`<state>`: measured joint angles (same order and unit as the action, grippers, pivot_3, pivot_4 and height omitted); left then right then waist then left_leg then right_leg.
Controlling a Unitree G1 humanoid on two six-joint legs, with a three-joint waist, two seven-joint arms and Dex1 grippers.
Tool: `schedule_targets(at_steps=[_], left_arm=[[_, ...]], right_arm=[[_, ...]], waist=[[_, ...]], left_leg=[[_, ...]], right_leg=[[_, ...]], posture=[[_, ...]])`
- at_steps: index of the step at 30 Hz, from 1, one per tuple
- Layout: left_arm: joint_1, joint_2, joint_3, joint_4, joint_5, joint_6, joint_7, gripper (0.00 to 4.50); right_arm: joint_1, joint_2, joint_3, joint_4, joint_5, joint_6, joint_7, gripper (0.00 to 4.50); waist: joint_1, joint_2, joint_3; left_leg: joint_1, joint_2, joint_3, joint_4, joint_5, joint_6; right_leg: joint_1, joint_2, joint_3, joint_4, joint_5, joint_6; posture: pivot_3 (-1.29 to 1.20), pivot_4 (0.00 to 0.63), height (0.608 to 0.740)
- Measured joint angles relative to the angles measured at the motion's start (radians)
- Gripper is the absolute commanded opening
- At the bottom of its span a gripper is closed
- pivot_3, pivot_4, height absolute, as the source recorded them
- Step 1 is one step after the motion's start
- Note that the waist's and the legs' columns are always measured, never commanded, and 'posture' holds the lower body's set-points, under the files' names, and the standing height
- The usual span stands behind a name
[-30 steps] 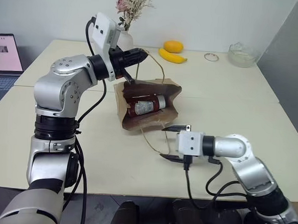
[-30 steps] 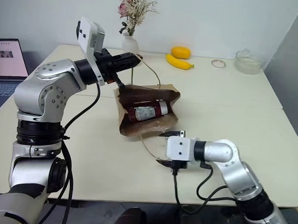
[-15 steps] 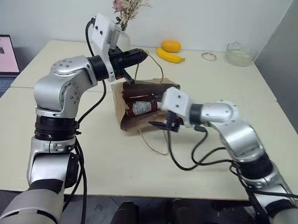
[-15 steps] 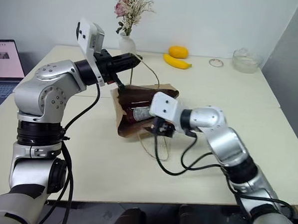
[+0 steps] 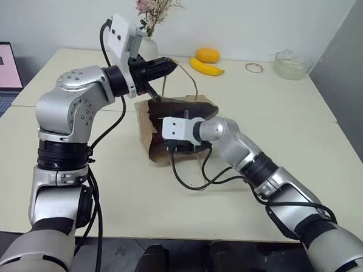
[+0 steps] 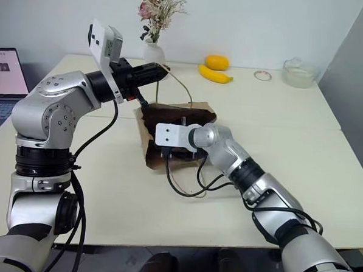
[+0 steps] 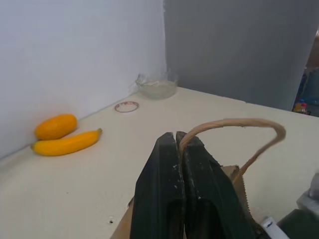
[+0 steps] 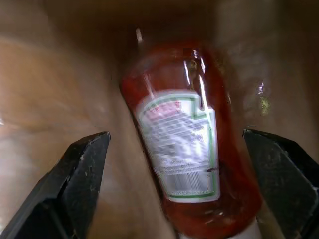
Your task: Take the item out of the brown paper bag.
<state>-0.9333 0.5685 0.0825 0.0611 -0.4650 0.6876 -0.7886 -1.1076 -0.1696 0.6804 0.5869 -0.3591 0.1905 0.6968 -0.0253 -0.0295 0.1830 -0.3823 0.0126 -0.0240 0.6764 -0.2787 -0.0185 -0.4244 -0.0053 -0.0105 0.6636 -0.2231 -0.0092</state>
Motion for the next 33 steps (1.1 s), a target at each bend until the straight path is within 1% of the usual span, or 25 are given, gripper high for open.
schedule_targets(at_steps=[4,15,17,18,19,20,21,22,26,30,33], left_arm=[[0.0,0.0,0.0,-0.004,0.0,0.0,-0.008,0.0],[0.008,-0.002,-0.001,-0.014,0.0,0.0,-0.008,0.0],[0.009,-0.002,-0.001,-0.016,0.0,0.0,-0.008,0.0],[0.009,-0.002,-0.001,-0.017,0.0,0.0,-0.008,0.0],[0.011,-0.002,-0.001,-0.018,0.0,0.0,-0.007,0.0],[0.013,-0.001,-0.001,-0.018,0.0,0.0,-0.007,0.0],[0.019,-0.001,0.0,-0.021,0.001,0.0,-0.007,0.0],[0.023,-0.001,0.0,-0.024,0.001,0.0,-0.006,0.0],[0.033,0.0,0.003,-0.044,0.0,-0.001,0.002,0.0],[0.039,-0.002,0.007,-0.053,0.0,-0.004,0.014,0.0],[0.054,-0.002,0.011,-0.056,0.0,-0.007,0.015,0.0]], right_arm=[[-0.084,0.031,0.018,0.171,-0.088,-0.099,-0.056,4.47],[-0.175,0.141,0.028,0.494,-0.188,-0.241,-0.096,4.47],[-0.186,0.148,0.028,0.53,-0.208,-0.266,-0.118,4.08],[-0.188,0.149,0.028,0.544,-0.213,-0.282,-0.128,3.84],[-0.188,0.148,0.028,0.553,-0.217,-0.299,-0.135,3.5],[-0.188,0.145,0.027,0.557,-0.22,-0.317,-0.137,3.15],[-0.188,0.141,0.026,0.556,-0.22,-0.334,-0.136,2.95],[-0.188,0.138,0.023,0.555,-0.22,-0.344,-0.136,2.88],[-0.166,0.1,-0.006,0.48,-0.203,-0.379,-0.089,2.88],[-0.088,0.021,-0.069,0.293,-0.145,-0.388,0.021,2.88],[-0.029,-0.046,-0.091,0.154,-0.124,-0.368,0.09,2.88]], waist=[[-0.002,0.0,0.0],[-0.004,0.001,0.0],[-0.004,0.001,0.0],[-0.004,0.001,0.0],[-0.004,0.001,0.0],[-0.004,0.001,0.0],[-0.004,0.001,0.001],[-0.004,0.001,0.001],[-0.004,0.001,0.001],[-0.003,0.001,0.001],[-0.003,0.001,0.001]], left_leg=[[0.0,0.0,0.0,0.0,0.0,0.0],[0.0,0.0,0.0,-0.001,0.0,0.0],[0.0,0.0,0.0,-0.001,0.0,0.0],[0.0,0.0,0.0,-0.001,0.0,0.0],[0.0,0.0,0.0,-0.001,0.0,0.0],[0.0,0.0,0.0,-0.001,0.0,0.0],[0.0,0.0,0.0,-0.001,0.0,0.0],[0.0,0.0,0.0,-0.001,0.0,0.0],[-0.001,0.0,0.0,-0.001,0.0,0.0],[-0.001,0.0,-0.001,-0.001,0.0,0.0],[-0.001,0.0,0.0,-0.001,0.0,0.0]], right_leg=[[0.0,-0.001,0.0,0.0,0.0,0.0],[0.0,-0.003,0.0,0.0,0.0,-0.001],[0.0,-0.003,0.0,0.0,0.0,-0.001],[0.0,-0.003,0.0,0.0,0.0,-0.001],[0.0,-0.003,0.0,0.0,0.0,-0.001],[0.0,-0.003,0.0,0.0,0.0,-0.001],[-0.001,-0.003,0.0,0.0,0.0,-0.001],[-0.001,-0.003,0.0,0.0,0.0,0.0],[-0.001,-0.003,0.0,0.0,0.0,-0.001],[-0.001,-0.004,0.0,0.0,0.0,0.0],[-0.001,-0.004,0.0,0.0,0.0,0.0]], posture=[[0.0,0.15,0.74],[0.0,0.15,0.74],[0.0,0.15,0.74],[0.0,0.15,0.74],[0.0,0.15,0.74],[0.0,0.15,0.74],[0.0,0.15,0.74],[0.0,0.15,0.74],[0.0,0.15,0.74],[0.0,0.15,0.74],[0.0,0.15,0.74]])
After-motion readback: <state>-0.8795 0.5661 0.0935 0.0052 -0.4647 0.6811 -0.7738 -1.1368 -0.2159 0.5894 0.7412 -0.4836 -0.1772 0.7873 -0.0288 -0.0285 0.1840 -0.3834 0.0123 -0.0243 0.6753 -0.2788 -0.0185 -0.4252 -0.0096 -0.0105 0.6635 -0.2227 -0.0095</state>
